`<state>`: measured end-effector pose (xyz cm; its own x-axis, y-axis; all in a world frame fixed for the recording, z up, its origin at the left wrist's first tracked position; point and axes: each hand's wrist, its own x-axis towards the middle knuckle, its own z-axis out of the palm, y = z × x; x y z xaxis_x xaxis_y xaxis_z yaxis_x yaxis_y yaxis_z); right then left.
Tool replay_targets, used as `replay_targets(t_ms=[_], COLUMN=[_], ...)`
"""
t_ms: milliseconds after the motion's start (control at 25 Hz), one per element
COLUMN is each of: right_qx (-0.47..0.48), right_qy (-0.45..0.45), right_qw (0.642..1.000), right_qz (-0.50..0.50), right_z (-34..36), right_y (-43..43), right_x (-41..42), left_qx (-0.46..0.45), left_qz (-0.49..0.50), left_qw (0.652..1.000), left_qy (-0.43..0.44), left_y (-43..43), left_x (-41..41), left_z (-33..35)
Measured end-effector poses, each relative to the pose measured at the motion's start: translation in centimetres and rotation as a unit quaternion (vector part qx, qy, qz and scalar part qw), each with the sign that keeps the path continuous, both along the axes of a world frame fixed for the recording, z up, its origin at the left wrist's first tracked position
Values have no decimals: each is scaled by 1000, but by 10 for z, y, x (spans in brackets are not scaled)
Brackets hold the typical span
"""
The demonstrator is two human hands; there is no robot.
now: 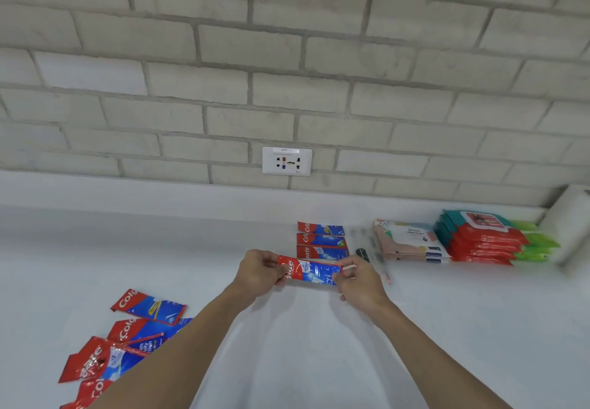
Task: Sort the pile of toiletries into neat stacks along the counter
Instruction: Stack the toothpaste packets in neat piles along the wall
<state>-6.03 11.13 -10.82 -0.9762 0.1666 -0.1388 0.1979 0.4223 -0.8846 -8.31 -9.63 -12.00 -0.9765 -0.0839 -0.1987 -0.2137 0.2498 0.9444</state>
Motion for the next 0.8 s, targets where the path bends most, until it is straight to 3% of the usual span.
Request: replay_targets(t_ms=[360,560,800], right_qx=[164,297,373], right_qy=[69,71,75], right_qw=[984,951,923], right_qz=[11,47,52], right_z=[-20,-27,-38], right_y=[16,14,13], right_x=[-31,-39,-40], left_qx=[-65,-172,-227], left_qz=[57,23,-9], left_qw=[996,982,970], left_qy=[36,73,86], left_y=[37,47,53], left_x=[-7,-18,-28], left_z=[-18,-24,-32])
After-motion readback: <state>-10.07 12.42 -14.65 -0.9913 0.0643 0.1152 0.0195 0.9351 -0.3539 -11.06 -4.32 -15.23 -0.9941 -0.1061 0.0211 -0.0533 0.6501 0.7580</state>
